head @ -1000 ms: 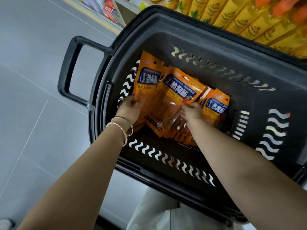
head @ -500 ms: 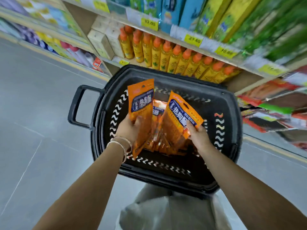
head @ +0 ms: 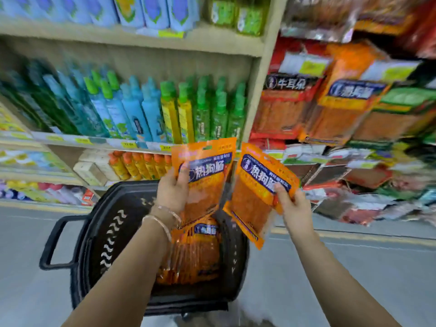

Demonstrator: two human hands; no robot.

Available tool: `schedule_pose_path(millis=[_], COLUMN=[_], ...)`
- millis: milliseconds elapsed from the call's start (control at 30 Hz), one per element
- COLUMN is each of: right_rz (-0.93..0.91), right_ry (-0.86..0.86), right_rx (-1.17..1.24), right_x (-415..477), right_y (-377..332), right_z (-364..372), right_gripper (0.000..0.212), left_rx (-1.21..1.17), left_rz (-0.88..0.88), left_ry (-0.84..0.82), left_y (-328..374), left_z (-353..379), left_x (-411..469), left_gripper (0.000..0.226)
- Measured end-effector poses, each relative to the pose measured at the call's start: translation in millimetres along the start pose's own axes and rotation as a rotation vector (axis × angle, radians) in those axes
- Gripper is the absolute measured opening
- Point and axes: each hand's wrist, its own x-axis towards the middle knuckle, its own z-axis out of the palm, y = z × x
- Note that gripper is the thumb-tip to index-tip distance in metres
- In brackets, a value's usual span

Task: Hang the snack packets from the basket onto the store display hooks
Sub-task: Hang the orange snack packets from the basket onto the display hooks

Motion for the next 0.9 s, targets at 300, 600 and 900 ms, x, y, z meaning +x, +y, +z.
schedule_pose_path(millis=[300,600,900], right_rz=[-0.262,-0.507,-0.650], right_ry=[0.140,0.234,0.306], right_rx=[0.047,0.092,0.125], right_x=[60.1,138.7,220.9], right_y=[-62.3,-142.8,-217.4], right_z=[-155.9,-246.7,-264.9], right_gripper=[0.024,0.016,0.014], left_rx=[-0.213,-0.374,-0.411], left_rz=[0.329,0.466,0.571], left_ry=[0.101,0.283,0.348], left_y=[146.1,269.0,344.1], left_z=[85.8,125.8,137.9], left_x=[-26.6,-14.9,36.2], left_gripper=[0.015,0.018,0.029])
